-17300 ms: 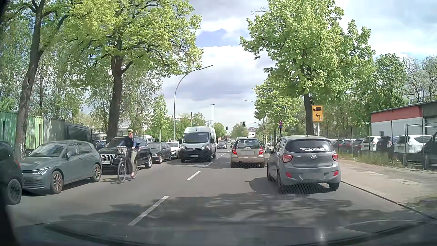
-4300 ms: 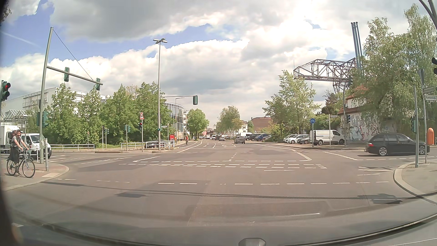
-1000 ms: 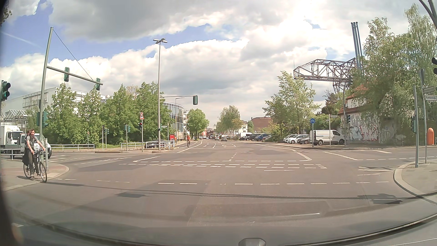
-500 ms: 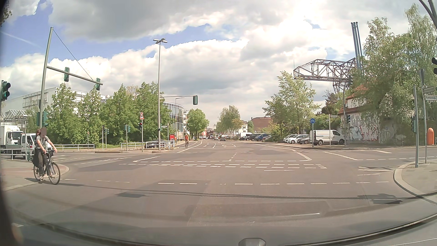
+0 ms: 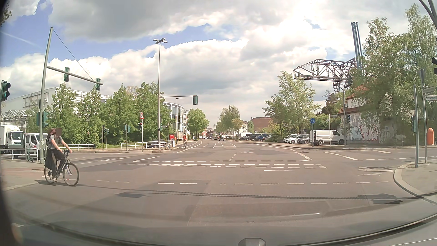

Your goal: Follow the waypoints while adhering to traffic rules and regulations

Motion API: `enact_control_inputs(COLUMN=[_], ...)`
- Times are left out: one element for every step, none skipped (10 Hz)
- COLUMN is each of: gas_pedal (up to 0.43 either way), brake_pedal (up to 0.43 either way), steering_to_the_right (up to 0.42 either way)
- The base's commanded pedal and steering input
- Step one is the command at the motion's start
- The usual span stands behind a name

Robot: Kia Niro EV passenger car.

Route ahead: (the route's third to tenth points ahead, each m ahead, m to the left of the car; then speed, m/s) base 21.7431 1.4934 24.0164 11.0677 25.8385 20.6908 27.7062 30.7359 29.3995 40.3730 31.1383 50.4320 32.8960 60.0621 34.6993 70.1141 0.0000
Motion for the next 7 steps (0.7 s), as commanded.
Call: enact_control_inputs(gas_pedal=[0.000, 0.000, 0.000, 0.000, 0.000, 0.000, 0.000], brake_pedal=[0.305, 0.311, 0.311, 0.311, 0.311, 0.311, 0.311], steering_to_the_right=[0.003, 0.003, 0.003, 0.003, 0.003, 0.003, 0.003])
